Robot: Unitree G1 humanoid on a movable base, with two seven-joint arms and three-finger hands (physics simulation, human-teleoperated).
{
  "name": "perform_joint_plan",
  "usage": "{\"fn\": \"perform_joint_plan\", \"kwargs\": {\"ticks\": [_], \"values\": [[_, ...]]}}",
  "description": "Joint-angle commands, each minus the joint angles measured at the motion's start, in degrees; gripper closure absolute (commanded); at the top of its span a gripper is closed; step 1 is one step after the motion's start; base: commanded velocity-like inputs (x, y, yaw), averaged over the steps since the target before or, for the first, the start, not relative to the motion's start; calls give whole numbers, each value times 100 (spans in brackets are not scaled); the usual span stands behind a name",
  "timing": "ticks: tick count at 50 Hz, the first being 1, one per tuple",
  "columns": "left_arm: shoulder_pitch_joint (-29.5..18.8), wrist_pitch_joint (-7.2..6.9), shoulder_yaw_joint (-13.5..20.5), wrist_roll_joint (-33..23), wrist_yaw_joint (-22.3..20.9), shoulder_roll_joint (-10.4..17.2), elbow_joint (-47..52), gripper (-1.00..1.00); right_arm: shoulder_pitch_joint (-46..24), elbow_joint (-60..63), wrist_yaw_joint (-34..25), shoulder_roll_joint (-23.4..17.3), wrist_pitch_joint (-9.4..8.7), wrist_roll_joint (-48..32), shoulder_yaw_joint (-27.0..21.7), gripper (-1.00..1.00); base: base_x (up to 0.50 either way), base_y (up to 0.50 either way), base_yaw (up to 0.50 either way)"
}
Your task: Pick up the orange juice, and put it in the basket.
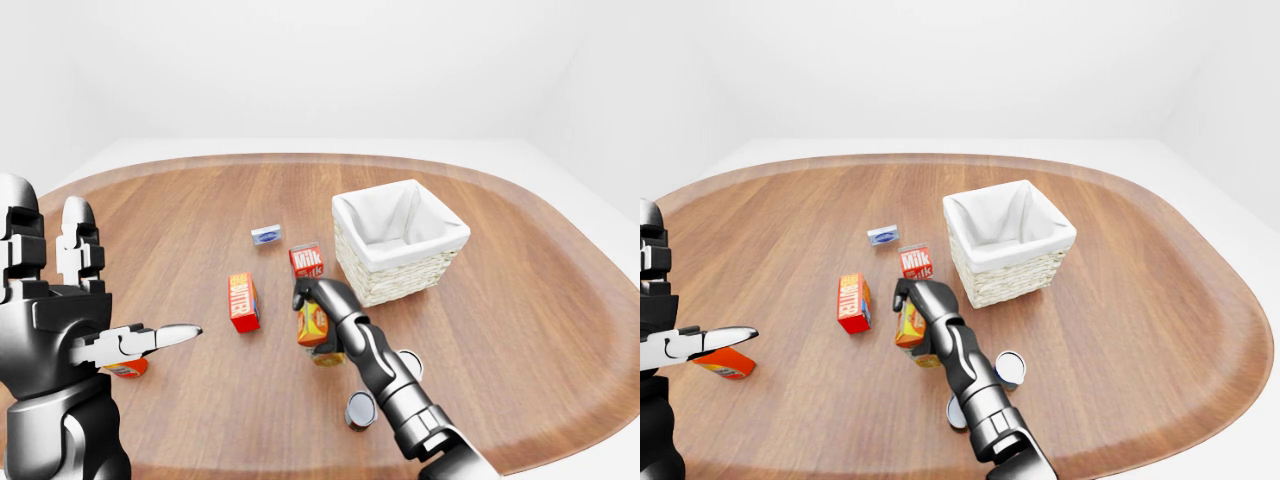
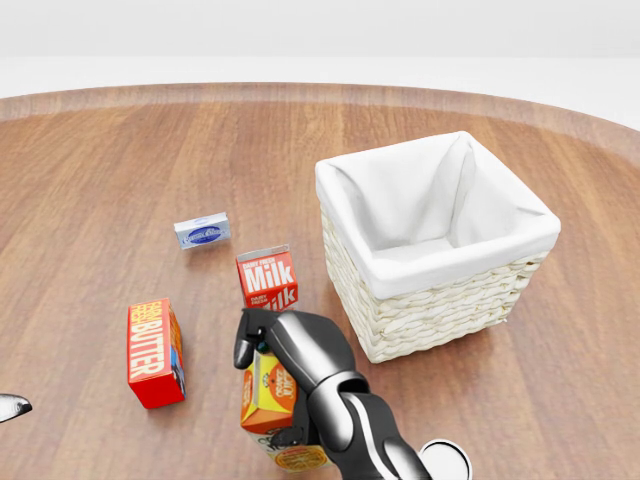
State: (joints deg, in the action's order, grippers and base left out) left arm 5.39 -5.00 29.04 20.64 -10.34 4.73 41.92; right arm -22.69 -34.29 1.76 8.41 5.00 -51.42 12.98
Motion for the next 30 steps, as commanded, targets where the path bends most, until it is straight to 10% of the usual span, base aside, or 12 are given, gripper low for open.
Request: {"fn": "perform_joint_plan", "kwargs": {"ticks": [1,30], "values": [[0,0,-1,0,-2,0,0,-100,-382,125,233,64,0,109,-84,100,0,0,0],[0,0,0,0,2,-1,1,-100,-967,1209,-198,286,0,1278,-267,100,0,0,0]]}}
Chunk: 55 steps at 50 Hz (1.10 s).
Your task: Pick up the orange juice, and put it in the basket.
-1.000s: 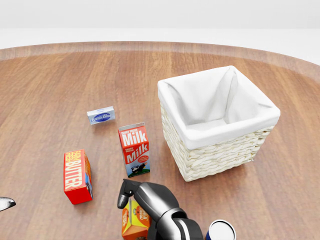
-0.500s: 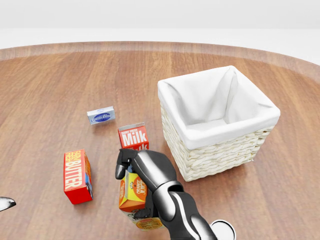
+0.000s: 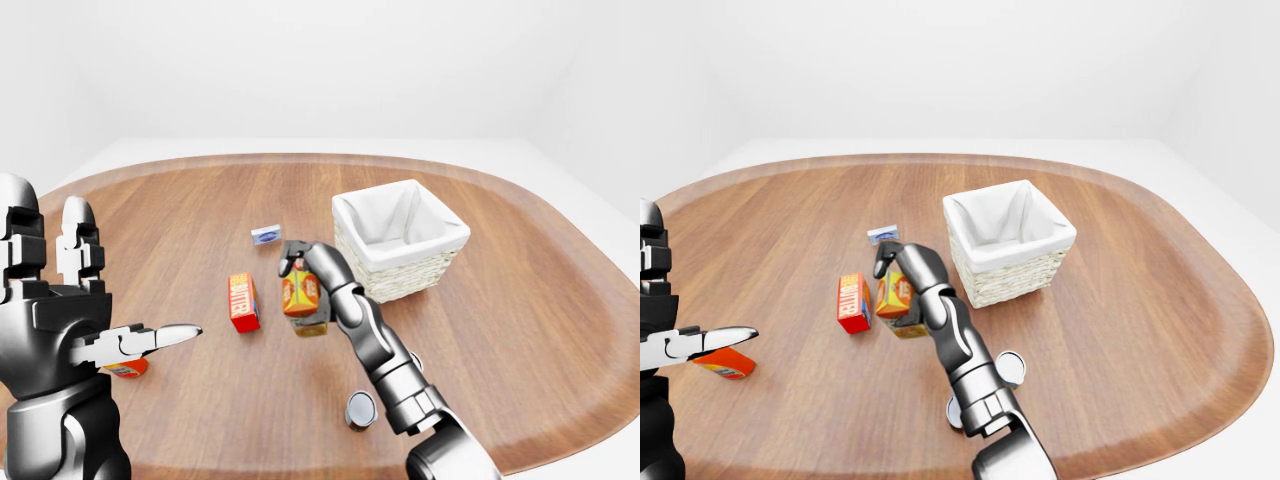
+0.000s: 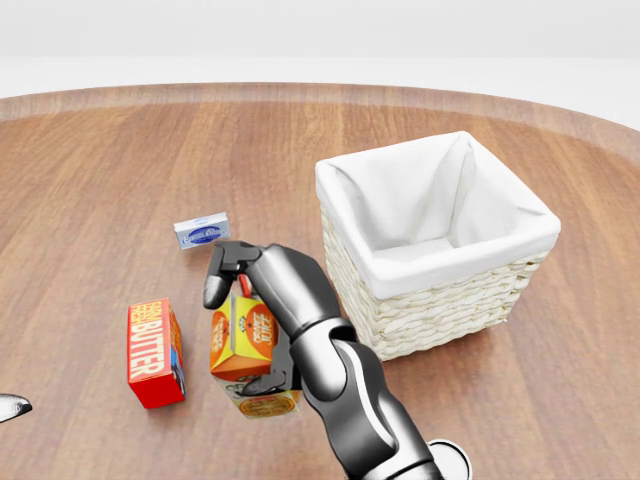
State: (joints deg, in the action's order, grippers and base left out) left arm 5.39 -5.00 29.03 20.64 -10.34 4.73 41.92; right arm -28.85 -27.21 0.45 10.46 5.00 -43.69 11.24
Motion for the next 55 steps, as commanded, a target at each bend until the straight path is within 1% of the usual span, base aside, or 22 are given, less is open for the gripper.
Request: {"fn": "perform_joint_plan", "kwargs": {"ticks": [1,5,8,9,10,12,13,15,20,21,24,26,27,29,31,36,49,53,55], "values": [[0,0,1,2,1,-1,0,-100,-390,520,-67,78,0,544,-98,100,0,0,0],[0,0,0,-1,0,1,0,-100,-586,573,-89,79,-12,716,-160,100,0,0,0],[0,0,-1,-1,-1,2,0,-100,-736,552,-106,58,-100,841,-203,100,0,0,0],[-16,0,24,36,8,7,26,-100,-825,553,-125,57,-158,905,-234,100,0,0,0],[-17,0,25,40,9,8,28,-100,-831,552,-123,53,-163,915,-231,100,0,0,0],[-19,0,21,41,12,11,17,-100,-961,531,-142,41,-252,997,-266,100,0,0,0],[-18,0,21,41,12,11,17,-100,-965,530,-140,37,-256,1005,-262,100,0,0,0],[-13,0,20,43,14,12,21,-100,-1089,529,-156,29,-347,1090,-295,100,0,0,0],[-10,0,20,44,14,11,27,-100,-1282,578,-180,4,-492,1188,-319,100,0,0,0],[-8,0,22,47,15,10,35,-100,-1346,599,-205,0,-555,1205,-330,100,0,0,0],[-8,0,17,42,16,8,29,-100,-1428,619,-221,-7,-622,1234,-341,100,0,0,0],[-10,0,18,44,19,9,31,-100,-1551,653,-248,-16,-730,1263,-367,100,0,0,0],[-10,0,18,44,19,9,31,-100,-1554,654,-247,-18,-733,1266,-365,100,0,0,0],[-10,0,16,43,17,8,24,-100,-1703,714,-308,-27,-873,1312,-402,100,0,0,0],[-10,0,18,44,17,9,23,-100,-1810,724,-341,-49,-973,1343,-421,100,0,0,0],[-9,0,21,50,22,11,36,-100,-2081,731,-401,-104,-1000,1416,-479,100,0,0,0],[-15,0,8,46,23,12,11,-100,-3439,259,-385,-398,-1000,2202,-825,100,0,0,0],[-10,0,8,49,21,11,18,-100,-3756,-62,-371,-538,-1000,2315,-857,100,0,0,0],[-7,0,11,50,18,10,18,-100,-4135,-454,-332,-677,-1000,2451,-978,100,0,0,0]]}}
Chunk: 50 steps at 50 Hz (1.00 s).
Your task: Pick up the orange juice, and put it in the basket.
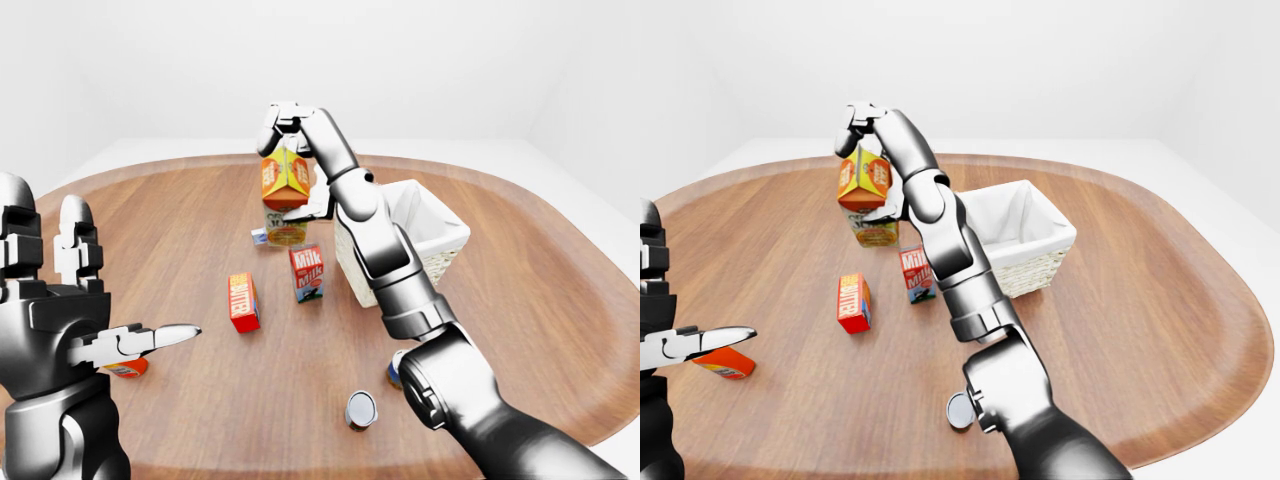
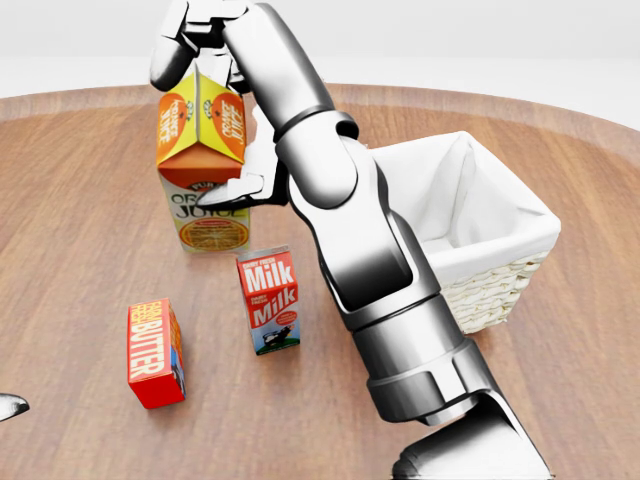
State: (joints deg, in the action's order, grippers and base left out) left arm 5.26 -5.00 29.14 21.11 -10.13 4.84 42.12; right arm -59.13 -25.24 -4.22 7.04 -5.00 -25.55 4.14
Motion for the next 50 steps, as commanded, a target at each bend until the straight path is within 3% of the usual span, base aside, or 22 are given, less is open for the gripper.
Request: {"fn": "perform_joint_plan", "kwargs": {"ticks": [1,12,26,50], "values": [[7,0,-1,1,-5,-2,-4,-100,-1205,-773,158,-375,0,692,-286,100,0,0,0],[7,0,4,5,-5,-1,-2,-100,-2423,-2263,293,-830,0,1255,-555,100,0,0,0],[8,0,-4,-2,-4,-4,1,-100,-3318,-3806,337,-1302,0,1526,-723,100,0,0,0],[9,0,0,0,-15,-4,8,-100,-3540,-4805,657,-1886,0,1276,-1042,100,0,0,0]]}}
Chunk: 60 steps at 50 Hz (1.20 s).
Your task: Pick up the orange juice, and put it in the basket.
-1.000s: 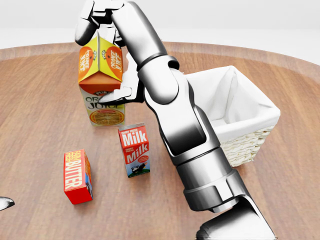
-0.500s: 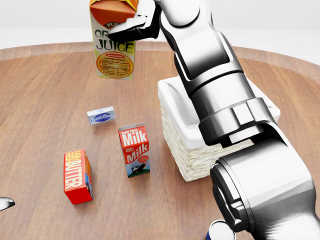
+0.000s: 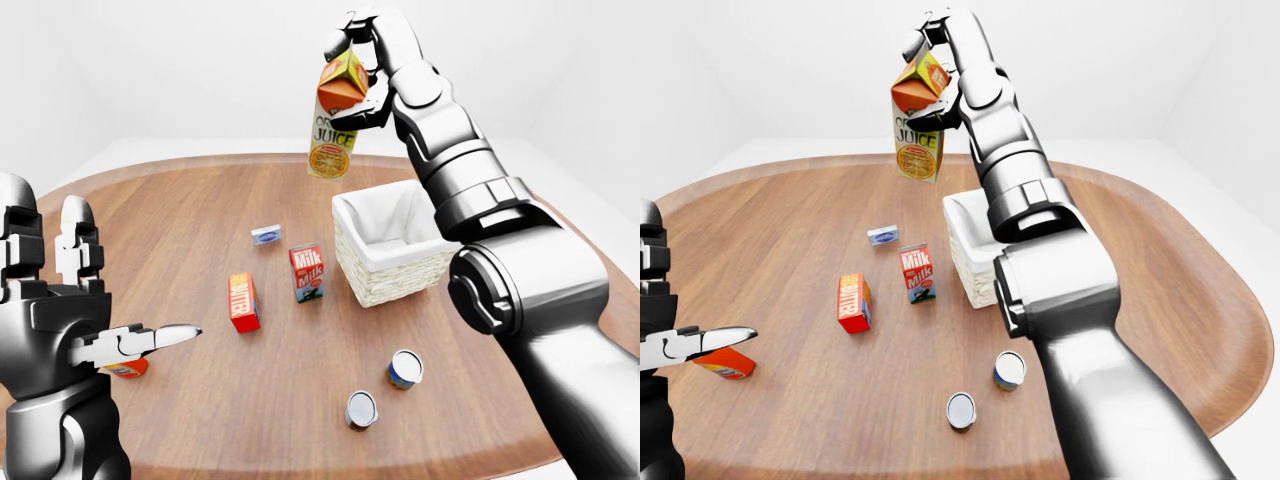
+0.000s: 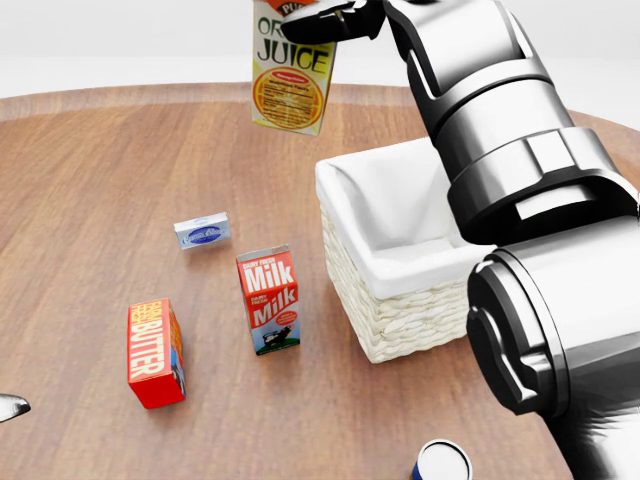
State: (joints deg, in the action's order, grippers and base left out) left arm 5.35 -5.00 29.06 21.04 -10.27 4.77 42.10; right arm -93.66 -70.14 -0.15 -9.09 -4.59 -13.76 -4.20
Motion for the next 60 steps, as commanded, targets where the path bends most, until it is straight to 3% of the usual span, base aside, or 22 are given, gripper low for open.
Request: {"fn": "perform_joint_plan", "kwargs": {"ticks": [1,20,23,27,39,44,60], "values": [[0,0,7,5,-1,1,6,-100,-82,-330,276,-292,-41,82,-221,100,0,0,0],[-11,0,10,5,1,4,-15,-100,151,-511,455,-424,48,-213,-366,100,0,0,0],[-1,0,26,27,-1,9,16,-100,272,-547,500,-454,249,-217,-422,100,0,0,0],[-8,0,22,25,1,9,6,-100,360,-577,638,-475,312,-338,-389,100,0,0,0],[-8,0,23,36,3,11,11,-100,525,-616,801,-463,796,-500,-460,100,0,0,0],[-11,0,17,29,5,10,-4,-100,578,-633,900,-459,920,-560,-475,100,0,0,0],[4,0,18,31,-11,6,0,-100,833,-682,1330,-504,959,-1124,-385,100,0,0,0]]}}
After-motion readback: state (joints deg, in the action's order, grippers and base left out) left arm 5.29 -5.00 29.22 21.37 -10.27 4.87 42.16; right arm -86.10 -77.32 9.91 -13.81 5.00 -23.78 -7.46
